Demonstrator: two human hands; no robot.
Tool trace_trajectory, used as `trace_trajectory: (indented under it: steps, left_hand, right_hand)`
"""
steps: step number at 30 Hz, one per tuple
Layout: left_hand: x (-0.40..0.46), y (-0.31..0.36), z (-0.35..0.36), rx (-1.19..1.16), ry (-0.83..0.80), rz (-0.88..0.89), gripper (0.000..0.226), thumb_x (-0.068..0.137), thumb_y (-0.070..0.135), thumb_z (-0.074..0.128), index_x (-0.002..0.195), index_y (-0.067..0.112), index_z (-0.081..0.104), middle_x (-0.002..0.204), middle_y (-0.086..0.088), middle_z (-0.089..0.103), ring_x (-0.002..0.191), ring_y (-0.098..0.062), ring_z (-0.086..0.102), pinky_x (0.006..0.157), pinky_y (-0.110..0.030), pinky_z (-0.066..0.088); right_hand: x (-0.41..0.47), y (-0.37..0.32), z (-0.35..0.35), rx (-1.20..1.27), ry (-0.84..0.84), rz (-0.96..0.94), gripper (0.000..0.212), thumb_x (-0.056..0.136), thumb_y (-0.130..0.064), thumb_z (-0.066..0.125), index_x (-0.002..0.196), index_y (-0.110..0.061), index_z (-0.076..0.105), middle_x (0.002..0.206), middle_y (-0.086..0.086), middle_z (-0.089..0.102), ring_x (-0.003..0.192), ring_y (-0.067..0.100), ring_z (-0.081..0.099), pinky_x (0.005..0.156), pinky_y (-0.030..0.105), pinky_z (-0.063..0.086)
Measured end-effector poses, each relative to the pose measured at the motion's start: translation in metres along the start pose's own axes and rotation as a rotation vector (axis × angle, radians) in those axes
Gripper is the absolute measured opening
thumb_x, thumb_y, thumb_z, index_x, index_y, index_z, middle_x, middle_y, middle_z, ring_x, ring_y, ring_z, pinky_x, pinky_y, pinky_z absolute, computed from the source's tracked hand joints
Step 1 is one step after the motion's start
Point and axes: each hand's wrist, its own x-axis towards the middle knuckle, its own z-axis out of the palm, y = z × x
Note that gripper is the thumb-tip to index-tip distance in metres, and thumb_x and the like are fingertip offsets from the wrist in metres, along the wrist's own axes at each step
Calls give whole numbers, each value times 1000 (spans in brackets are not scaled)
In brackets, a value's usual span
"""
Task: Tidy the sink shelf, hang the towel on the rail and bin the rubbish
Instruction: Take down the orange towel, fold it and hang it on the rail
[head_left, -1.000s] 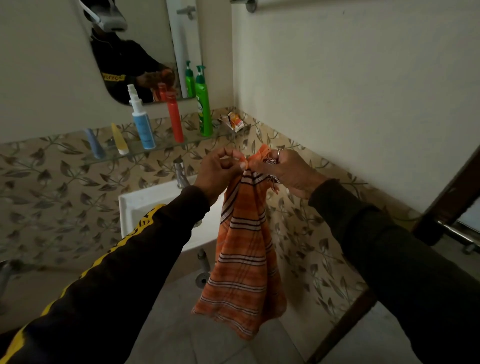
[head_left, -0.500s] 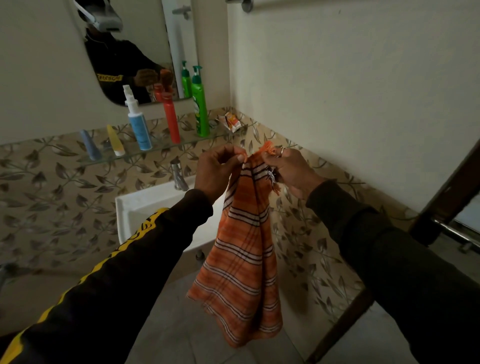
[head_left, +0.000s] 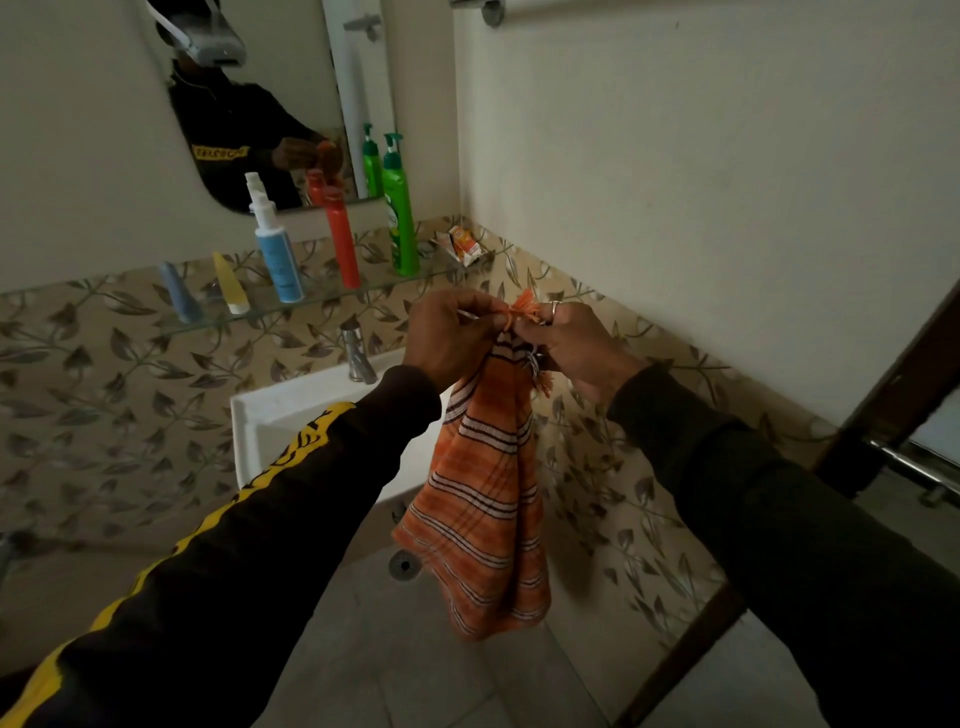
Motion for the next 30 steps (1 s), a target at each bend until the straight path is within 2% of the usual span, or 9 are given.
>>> trace_trajectory:
  steps: [3, 8, 10, 14, 20, 22, 25, 28, 30]
  left_hand:
    - [0, -2, 0, -21, 3, -11, 8, 79, 9, 77, 87, 11, 78, 74, 6, 69, 54, 14, 55, 55, -3, 40]
    - [-1, -9, 1, -42, 51, -70, 10, 74, 15, 83, 83, 13, 78, 76, 1, 73, 62, -2, 62, 65, -22, 54]
    - [-2, -11, 2, -64, 67, -73, 11, 72, 16, 84, 80, 14, 77, 72, 3, 73, 60, -1, 63, 62, -22, 55]
    - [0, -14, 3, -111, 53, -124, 15, 69, 16, 87, 79, 12, 77, 74, -2, 73, 63, -7, 65, 60, -24, 56]
    - [-1, -16, 2, -363, -36, -282, 14, 75, -1, 79, 88, 0, 74, 78, -11, 72, 61, -11, 66, 60, -23, 56]
    - [-5, -19, 3, -460, -81, -305, 10, 81, -2, 74, 90, 2, 72, 81, -14, 70, 67, -17, 66, 65, -29, 57]
    - [-11, -25, 7, -449, -72, -225, 8, 85, 6, 73, 90, 5, 67, 88, -15, 64, 76, -22, 60, 67, -33, 51]
    - [-15, -31, 11, -367, -83, -120, 16, 86, 14, 72, 86, 14, 57, 85, -5, 60, 79, -14, 57, 66, -26, 48]
    - [-16, -37, 13, -314, -148, -94, 20, 86, 18, 73, 90, 18, 53, 86, -2, 60, 79, -8, 58, 65, -22, 49]
  right_hand:
    - [-2, 1, 1, 28, -7, 27, 15, 98, -12, 62, 105, -2, 72, 105, 22, 74, 88, 24, 72, 84, 38, 59]
    - [0, 2, 2, 106, -20, 110, 23, 94, -22, 65, 99, -1, 72, 96, 17, 75, 90, 30, 69, 91, 49, 53]
    - [-1, 2, 1, 93, -68, 87, 25, 88, -29, 73, 95, -4, 75, 96, 12, 77, 93, 27, 73, 87, 41, 57]
    - [-3, 4, 3, -39, -28, -12, 17, 74, -19, 89, 83, -12, 76, 82, 5, 79, 78, 17, 76, 65, 22, 57]
    - [-2, 3, 5, -109, -39, -2, 4, 87, -17, 78, 90, -16, 77, 84, -1, 79, 80, 9, 75, 65, 17, 55]
    - [0, 2, 4, -112, -33, 18, 8, 90, -13, 72, 88, -19, 77, 82, -3, 79, 79, 7, 75, 68, 20, 54]
    - [1, -2, 5, -124, -20, 18, 13, 91, -12, 67, 86, -21, 76, 81, -4, 78, 76, 4, 73, 67, 20, 54]
    - [1, -9, 5, -101, -32, 2, 14, 93, -12, 63, 88, -16, 75, 84, 1, 76, 77, 8, 72, 69, 21, 55]
    - [3, -14, 4, -54, -23, 0, 14, 95, -9, 60, 90, -12, 73, 85, 4, 73, 82, 15, 69, 76, 29, 56]
